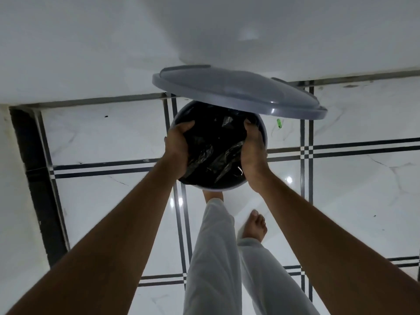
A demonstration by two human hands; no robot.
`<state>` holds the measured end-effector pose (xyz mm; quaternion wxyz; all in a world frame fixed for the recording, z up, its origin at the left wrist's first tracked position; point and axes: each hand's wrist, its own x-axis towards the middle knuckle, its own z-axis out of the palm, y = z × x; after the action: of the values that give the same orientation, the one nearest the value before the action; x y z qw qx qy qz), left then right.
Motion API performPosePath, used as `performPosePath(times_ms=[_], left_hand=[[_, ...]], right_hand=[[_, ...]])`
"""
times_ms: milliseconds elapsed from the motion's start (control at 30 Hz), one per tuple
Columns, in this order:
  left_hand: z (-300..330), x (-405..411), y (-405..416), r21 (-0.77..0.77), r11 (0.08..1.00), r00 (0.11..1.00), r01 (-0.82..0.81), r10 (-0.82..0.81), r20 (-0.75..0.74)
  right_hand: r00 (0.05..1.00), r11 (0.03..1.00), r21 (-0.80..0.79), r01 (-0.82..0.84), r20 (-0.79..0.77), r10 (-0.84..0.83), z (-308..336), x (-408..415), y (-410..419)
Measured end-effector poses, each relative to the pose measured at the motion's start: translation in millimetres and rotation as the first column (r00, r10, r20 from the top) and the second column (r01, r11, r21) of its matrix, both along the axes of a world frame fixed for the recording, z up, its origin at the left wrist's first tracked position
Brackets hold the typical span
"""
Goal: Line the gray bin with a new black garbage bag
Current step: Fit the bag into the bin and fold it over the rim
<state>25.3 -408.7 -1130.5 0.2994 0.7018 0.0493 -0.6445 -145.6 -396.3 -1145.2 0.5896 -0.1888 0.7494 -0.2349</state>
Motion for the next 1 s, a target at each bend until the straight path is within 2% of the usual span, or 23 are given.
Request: performPosePath(times_ms=[67,167,233,300,367,433,500,600,733,800,933,1000], left_hand=[[-19.8,0.4,-7.3,0.073,0.991,0.992,0.11,-0.114,0.057],[-17.7,1.1,-16.3,0.123,0.922,0.921,0.367,-0.379,0.094],[-14.9,12.1,-16.3,0.089,0.894,0.885,0.44,-0.448,0.129],[-5.5,30.5,-11.2,0.06,0.876,0.852,0.479,-0.48,0.21],[4.6,51.3,-3.9,0.043,0.893,0.847,0.449,-0.44,0.299],[12.5,68.4,1.0,0.011,0.903,0.855,0.429,-0.41,0.316],[14.4,82.3,5.9,-0.022,0.904,0.875,0.428,-0.408,0.26],[9.6,91.2,11.0,-0.076,0.945,0.945,0.317,-0.308,0.111],[0.4,94.3,13.0,-0.129,0.966,0.972,0.225,-0.232,-0.042],[-3.9,92.8,16.2,-0.129,0.966,0.973,0.226,-0.23,-0.016],[-10.3,83.3,29.3,-0.08,0.951,0.938,0.299,-0.277,0.21],[-10.3,83.7,36.2,-0.1,0.954,0.951,0.281,-0.264,0.158]], right_hand=[[0.984,0.99,-0.078,-0.118,-0.141,0.106,-3.1,-5.9,5.6],[0.91,0.946,-0.173,-0.275,-0.364,0.198,-1.3,-20.6,10.4],[0.859,0.927,-0.195,-0.321,-0.472,0.198,-1.0,-32.7,14.1],[0.844,0.937,-0.19,-0.292,-0.512,0.16,1.8,-44.6,15.5],[0.876,0.966,-0.176,-0.19,-0.475,0.085,9.3,-54.7,16.8],[0.893,0.982,-0.158,-0.105,-0.449,0.024,11.6,-65.4,19.2],[0.903,0.984,-0.156,-0.084,-0.43,0.008,12.3,-71.9,22.0],[0.927,0.987,-0.146,-0.064,-0.375,0.005,12.0,-73.0,24.1],[0.967,0.996,-0.091,0.013,-0.252,-0.035,3.3,-73.8,20.4],[0.973,0.999,-0.038,-0.025,-0.232,0.015,-1.2,-74.1,17.8],[0.978,0.998,0.0,-0.063,-0.198,0.062,-7.0,-69.3,19.7],[0.981,0.999,-0.011,-0.036,-0.193,0.034,-7.2,-67.4,20.4]])
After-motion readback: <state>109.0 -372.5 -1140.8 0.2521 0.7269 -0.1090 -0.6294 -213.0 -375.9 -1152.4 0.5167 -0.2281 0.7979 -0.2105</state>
